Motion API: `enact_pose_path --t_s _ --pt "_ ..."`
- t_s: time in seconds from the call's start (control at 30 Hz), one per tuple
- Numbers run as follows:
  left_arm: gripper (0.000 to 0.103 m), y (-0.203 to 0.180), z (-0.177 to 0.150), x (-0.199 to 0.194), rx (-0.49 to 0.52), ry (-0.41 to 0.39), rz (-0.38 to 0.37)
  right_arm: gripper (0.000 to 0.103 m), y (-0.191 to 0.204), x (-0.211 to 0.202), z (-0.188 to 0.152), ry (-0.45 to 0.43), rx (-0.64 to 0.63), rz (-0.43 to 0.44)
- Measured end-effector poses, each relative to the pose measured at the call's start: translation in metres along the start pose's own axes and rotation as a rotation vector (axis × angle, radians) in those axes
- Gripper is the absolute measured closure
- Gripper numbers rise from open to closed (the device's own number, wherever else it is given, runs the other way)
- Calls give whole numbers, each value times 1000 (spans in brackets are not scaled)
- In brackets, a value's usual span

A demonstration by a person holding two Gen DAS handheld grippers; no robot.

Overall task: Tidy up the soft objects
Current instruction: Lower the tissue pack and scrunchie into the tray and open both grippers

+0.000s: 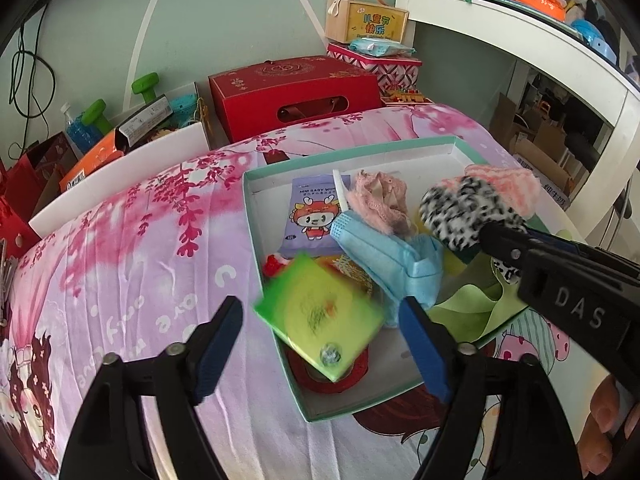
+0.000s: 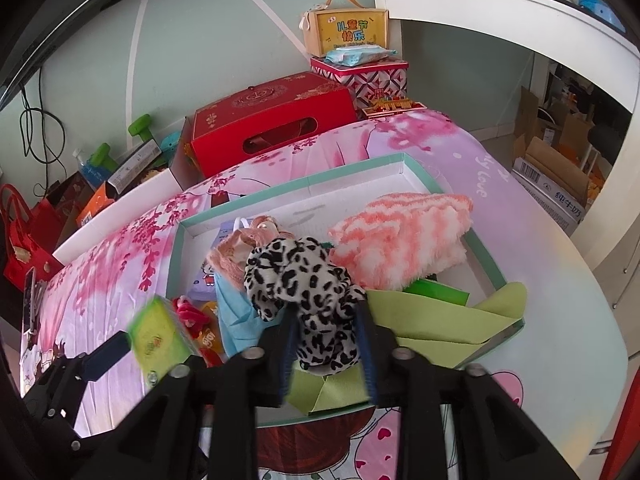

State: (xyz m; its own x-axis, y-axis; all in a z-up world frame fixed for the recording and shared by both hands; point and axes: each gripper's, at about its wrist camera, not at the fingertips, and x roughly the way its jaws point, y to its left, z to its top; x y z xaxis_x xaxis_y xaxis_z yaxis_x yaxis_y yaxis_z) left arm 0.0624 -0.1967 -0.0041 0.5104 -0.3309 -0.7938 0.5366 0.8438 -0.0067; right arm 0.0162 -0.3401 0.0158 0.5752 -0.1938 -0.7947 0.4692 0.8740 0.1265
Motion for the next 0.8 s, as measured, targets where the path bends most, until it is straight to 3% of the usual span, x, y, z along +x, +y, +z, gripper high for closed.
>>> enact_pose_path --t_s 0.03,0.23,0.37,0.5,0.7,0.8 --pt "13 0 0 -1 0 -9 5 53 0 1 0 2 -2 -4" --pt "11 4 1 -6 -15 -29 18 40 1 0 0 -4 -15 -17" --pt "2 12 3 -10 -46 -33 15 33 1 0 1 -3 -20 -31" --pt "1 26 5 -15 -94 -45 26 12 -2 -1 1 -9 -5 -33" --pt "1 62 2 -19 -238 -39 76 0 -3 -2 2 -23 5 -24" --pt "1 81 -1 -22 -309 -47 163 0 -1 -2 1 -29 -2 -25"
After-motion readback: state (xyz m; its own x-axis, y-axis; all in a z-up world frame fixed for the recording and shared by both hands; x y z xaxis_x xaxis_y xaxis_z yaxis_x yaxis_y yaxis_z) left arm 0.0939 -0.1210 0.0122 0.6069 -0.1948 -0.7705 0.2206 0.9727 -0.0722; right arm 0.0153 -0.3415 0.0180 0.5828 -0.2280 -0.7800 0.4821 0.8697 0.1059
